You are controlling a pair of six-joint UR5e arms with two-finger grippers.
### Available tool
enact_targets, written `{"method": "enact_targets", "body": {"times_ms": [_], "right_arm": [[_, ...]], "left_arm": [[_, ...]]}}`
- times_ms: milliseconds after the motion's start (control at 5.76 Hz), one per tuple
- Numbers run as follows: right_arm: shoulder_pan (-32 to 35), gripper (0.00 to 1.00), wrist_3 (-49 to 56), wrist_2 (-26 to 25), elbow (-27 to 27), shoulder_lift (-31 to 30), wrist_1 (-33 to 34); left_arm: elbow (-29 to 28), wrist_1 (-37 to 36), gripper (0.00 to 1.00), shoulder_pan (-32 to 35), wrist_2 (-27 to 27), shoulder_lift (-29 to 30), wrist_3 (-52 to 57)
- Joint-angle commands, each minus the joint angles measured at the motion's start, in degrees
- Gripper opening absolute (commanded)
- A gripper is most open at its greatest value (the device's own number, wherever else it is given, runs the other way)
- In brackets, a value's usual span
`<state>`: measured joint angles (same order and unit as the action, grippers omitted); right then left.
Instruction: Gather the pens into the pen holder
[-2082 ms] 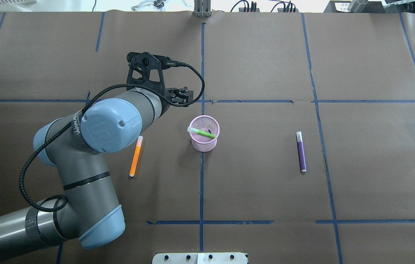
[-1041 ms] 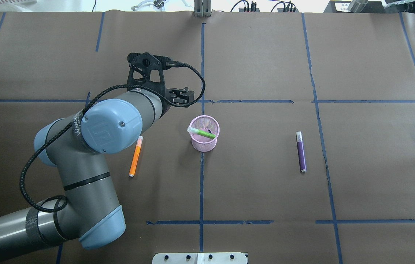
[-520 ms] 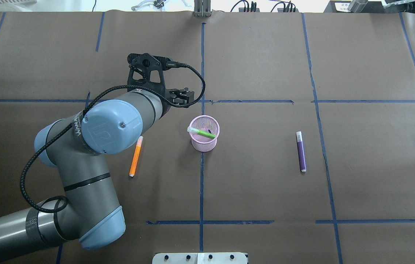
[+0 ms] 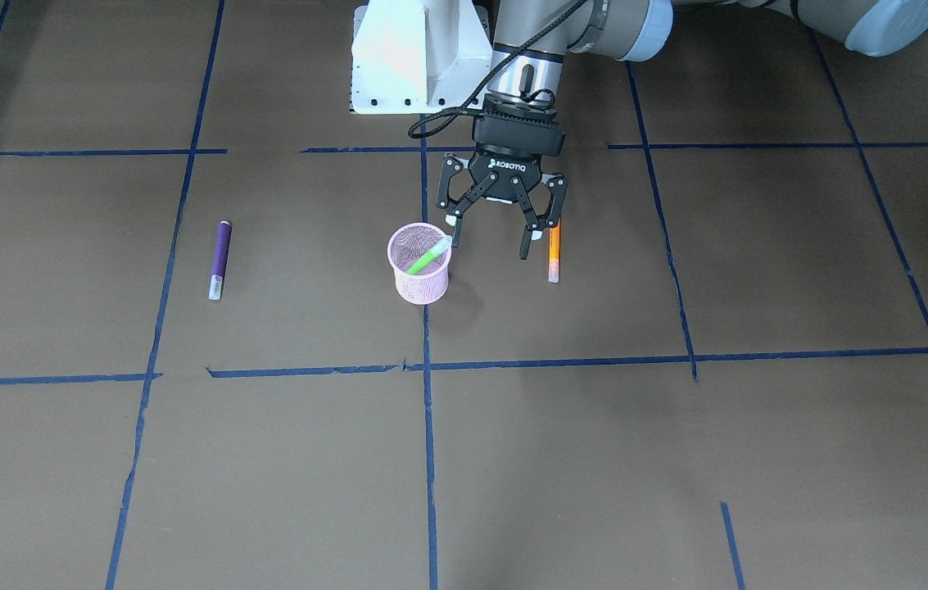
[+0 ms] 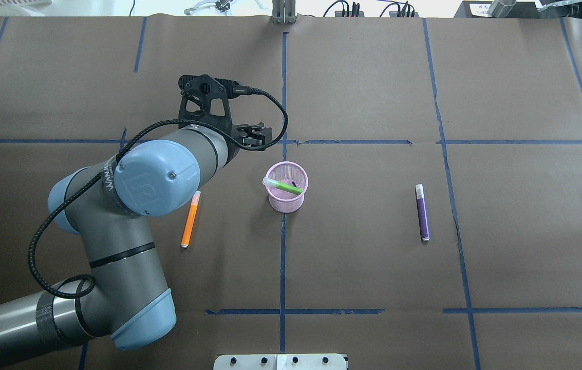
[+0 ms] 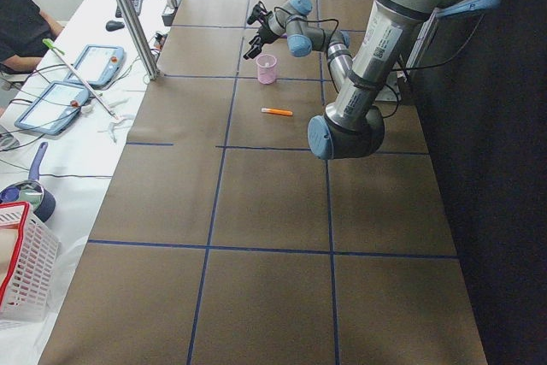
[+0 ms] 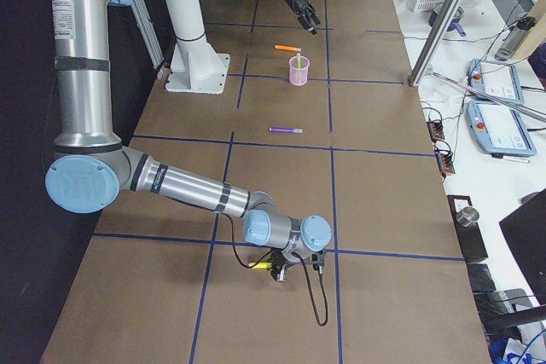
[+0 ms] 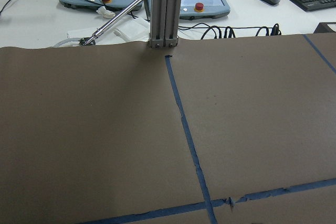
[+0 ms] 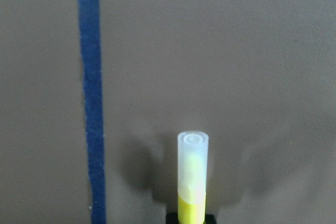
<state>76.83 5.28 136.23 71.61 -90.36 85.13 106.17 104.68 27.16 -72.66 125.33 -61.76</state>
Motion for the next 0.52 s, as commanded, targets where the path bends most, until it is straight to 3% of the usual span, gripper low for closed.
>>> {"method": "enact_targets", "body": {"times_ms": [0,347], "right_arm": [[0.07,0.0,0.53,3.67,8.04,-1.29,0.21],[-0.02,0.0,-4.54,3.7,24.56,-3.51,-0.14]], "left_arm": [[0.09,0.0,0.87,0.0,0.06,0.0,0.06],[0.0,0.0,0.87,0.0,0.06,0.0,0.06]]}}
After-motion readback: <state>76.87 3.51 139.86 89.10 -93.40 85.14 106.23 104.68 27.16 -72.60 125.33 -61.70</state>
